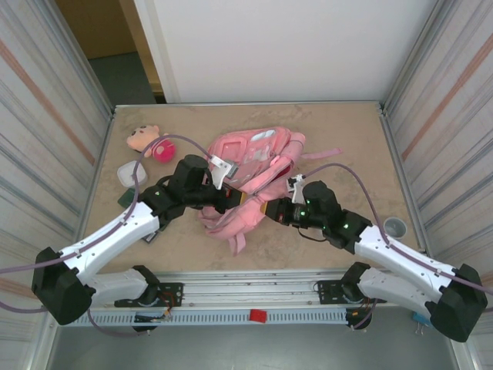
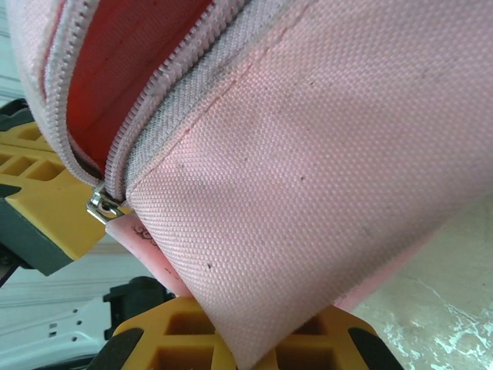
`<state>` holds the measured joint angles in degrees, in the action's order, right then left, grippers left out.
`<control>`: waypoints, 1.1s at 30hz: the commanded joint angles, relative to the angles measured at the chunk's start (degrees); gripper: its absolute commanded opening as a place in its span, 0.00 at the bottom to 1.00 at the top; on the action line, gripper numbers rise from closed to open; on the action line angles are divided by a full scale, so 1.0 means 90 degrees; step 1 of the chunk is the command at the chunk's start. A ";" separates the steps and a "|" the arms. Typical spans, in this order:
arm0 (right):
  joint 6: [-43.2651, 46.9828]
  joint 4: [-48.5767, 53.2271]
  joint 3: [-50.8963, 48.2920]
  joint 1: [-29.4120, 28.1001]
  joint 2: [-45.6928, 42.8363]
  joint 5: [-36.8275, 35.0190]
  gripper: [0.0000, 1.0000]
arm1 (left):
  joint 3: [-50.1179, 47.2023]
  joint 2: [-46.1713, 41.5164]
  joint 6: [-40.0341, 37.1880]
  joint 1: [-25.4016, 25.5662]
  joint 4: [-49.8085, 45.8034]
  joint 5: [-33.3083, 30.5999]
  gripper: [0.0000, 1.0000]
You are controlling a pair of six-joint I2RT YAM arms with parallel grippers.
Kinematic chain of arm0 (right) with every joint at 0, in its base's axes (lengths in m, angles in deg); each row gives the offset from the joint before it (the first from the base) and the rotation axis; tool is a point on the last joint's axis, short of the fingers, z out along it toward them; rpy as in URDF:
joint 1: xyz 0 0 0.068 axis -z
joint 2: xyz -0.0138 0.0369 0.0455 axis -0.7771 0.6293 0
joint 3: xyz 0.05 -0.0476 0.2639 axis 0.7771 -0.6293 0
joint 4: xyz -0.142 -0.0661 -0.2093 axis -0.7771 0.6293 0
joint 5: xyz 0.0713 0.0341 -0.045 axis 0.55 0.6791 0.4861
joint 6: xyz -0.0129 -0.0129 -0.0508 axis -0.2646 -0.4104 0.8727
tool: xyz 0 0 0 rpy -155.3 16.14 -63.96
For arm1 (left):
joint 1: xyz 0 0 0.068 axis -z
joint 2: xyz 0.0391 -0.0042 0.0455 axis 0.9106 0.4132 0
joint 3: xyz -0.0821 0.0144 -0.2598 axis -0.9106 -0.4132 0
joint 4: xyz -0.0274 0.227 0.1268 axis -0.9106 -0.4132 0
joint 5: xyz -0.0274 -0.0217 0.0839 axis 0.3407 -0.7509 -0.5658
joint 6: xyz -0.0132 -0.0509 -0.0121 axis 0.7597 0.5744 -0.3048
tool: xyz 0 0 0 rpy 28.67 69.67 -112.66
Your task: Pack the student bag
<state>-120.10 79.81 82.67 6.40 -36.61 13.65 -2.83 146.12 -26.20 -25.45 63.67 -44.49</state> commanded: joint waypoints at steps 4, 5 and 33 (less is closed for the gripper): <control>0.0077 0.0743 -0.0459 0.0242 -0.0281 -0.0050 0.00 | 0.0238 -0.0406 0.0170 -0.0455 0.0592 -0.0463 0.00; 0.0144 0.0735 -0.0455 0.0246 -0.0293 0.0000 0.00 | 0.0241 -0.0433 0.0177 -0.0474 0.0550 -0.0466 0.00; 0.0171 -0.0271 0.0053 0.0438 -0.0009 0.1025 0.00 | -0.0082 -0.0686 -0.1499 -0.0590 -0.0223 0.0612 0.80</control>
<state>-118.46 80.82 79.41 9.90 -35.97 20.73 -1.91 140.52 -36.01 -31.40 62.18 -39.77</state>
